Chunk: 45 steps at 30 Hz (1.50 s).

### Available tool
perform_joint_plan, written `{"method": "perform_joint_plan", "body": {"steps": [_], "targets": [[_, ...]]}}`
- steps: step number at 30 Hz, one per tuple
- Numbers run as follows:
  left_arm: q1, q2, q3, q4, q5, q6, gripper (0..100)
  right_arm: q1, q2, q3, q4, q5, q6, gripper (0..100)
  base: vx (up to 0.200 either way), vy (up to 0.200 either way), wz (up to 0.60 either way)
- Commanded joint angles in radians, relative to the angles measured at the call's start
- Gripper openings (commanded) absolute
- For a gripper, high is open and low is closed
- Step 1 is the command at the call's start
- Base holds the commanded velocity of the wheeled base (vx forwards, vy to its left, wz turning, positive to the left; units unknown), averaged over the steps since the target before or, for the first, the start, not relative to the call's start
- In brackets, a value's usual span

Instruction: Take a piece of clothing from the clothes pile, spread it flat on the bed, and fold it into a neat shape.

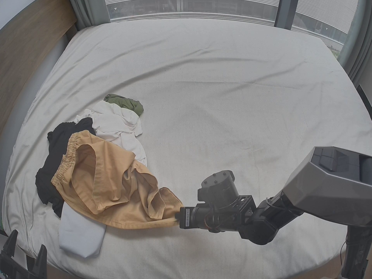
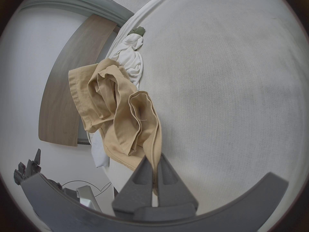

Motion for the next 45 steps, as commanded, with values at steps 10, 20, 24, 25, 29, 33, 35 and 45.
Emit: {"method": "perform_joint_plan", "body": {"steps": [10, 20, 24, 25, 29, 33, 35, 45], "targets": [[0.000, -0.017, 0.018, 0.000, 0.000, 0.000, 100, -0.044, -0.075, 0.106, -0.041, -0.016, -0.004, 0, 0.000, 0.000, 0.00], [0.000, -0.017, 0.018, 0.000, 0.001, -0.002, 100, -0.082, -0.153, 0.238, -0.064, -0.050, -0.033, 0, 0.000, 0.000, 0.00], [0.000, -0.017, 0.018, 0.000, 0.000, -0.002, 100, -0.109, -0.167, 0.286, -0.111, -0.067, -0.056, 0, 0.000, 0.000, 0.00], [0.000, -0.015, 0.018, 0.000, 0.000, -0.002, 100, -0.115, -0.168, 0.304, -0.139, -0.068, -0.059, 0, 0.000, 0.000, 0.00], [0.000, -0.017, 0.018, 0.000, 0.001, 0.000, 100, -0.136, -0.168, 0.363, -0.217, -0.068, -0.067, 0, 0.000, 0.000, 0.00], [0.000, -0.015, 0.018, 0.000, 0.000, 0.000, 100, -0.153, -0.171, 0.407, -0.245, -0.068, -0.084, 0, 0.000, 0.000, 0.00], [0.000, -0.017, 0.018, 0.000, 0.000, 0.000, 100, -0.159, -0.178, 0.436, -0.276, -0.068, -0.090, 0, 0.000, 0.000, 0.00], [0.000, -0.017, 0.018, 0.000, 0.000, 0.000, 100, -0.217, -0.219, 0.564, -0.366, -0.065, -0.093, 0, 0.000, 0.000, 0.00]]}}
